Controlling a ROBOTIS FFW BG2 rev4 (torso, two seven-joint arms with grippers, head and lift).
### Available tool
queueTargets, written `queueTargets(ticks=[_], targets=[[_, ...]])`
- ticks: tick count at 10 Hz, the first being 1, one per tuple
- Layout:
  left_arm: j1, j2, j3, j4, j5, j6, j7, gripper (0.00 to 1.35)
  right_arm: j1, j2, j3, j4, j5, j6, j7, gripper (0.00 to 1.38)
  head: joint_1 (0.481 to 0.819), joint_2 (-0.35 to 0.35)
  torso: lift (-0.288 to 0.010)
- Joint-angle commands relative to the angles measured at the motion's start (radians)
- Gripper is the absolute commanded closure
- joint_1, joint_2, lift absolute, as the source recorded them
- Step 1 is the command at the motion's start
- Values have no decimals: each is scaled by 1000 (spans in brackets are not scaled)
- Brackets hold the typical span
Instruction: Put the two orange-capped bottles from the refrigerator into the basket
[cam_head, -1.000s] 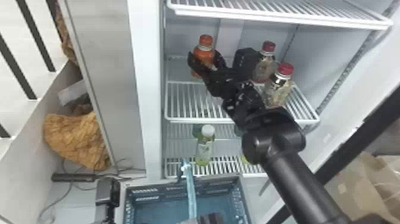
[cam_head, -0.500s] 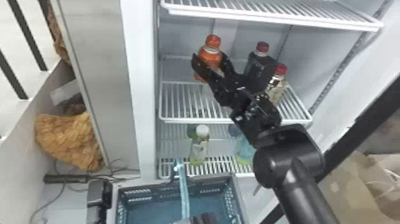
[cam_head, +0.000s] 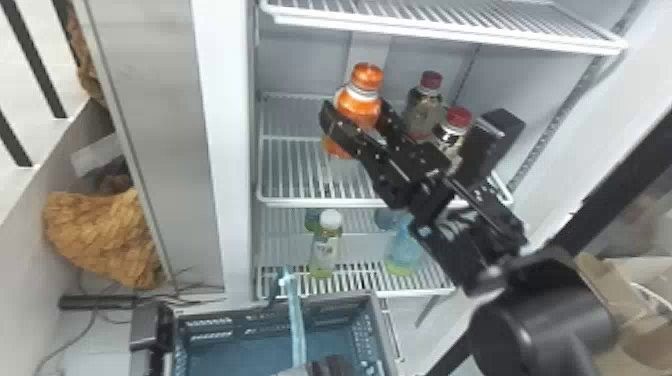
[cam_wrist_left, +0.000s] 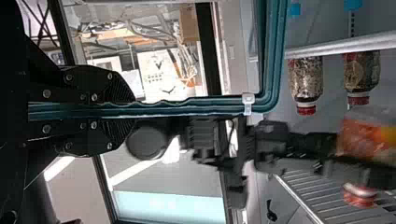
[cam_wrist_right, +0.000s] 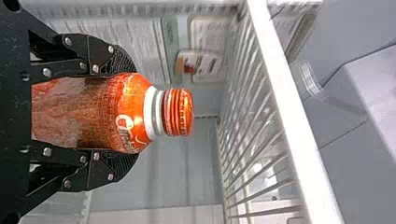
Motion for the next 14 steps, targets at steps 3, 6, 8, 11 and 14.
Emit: queueTargets(ticks=[3, 6, 8, 11, 14], targets=[[8, -3, 5, -5, 1, -2, 0, 1210, 253, -3, -85, -338, -59, 178, 42, 898, 695, -217, -40], [8, -3, 5, -5, -1, -2, 0, 1210, 413, 32, -167, -493, -61, 306, 93, 898, 695, -244, -40], [13, -5, 11, -5, -1, -2, -1, 1210, 479, 41, -183, -535, -61, 370, 133, 898, 695, -258, -40], [16, -5, 11, -5, -1, -4, -3, 1210, 533, 44, -185, -542, -61, 451, 166, 898, 695, -256, -40], [13, -6, 11, -5, -3, -4, -3, 1210, 553, 46, -193, -530, -35, 524, 206, 898, 695, -256, -40]])
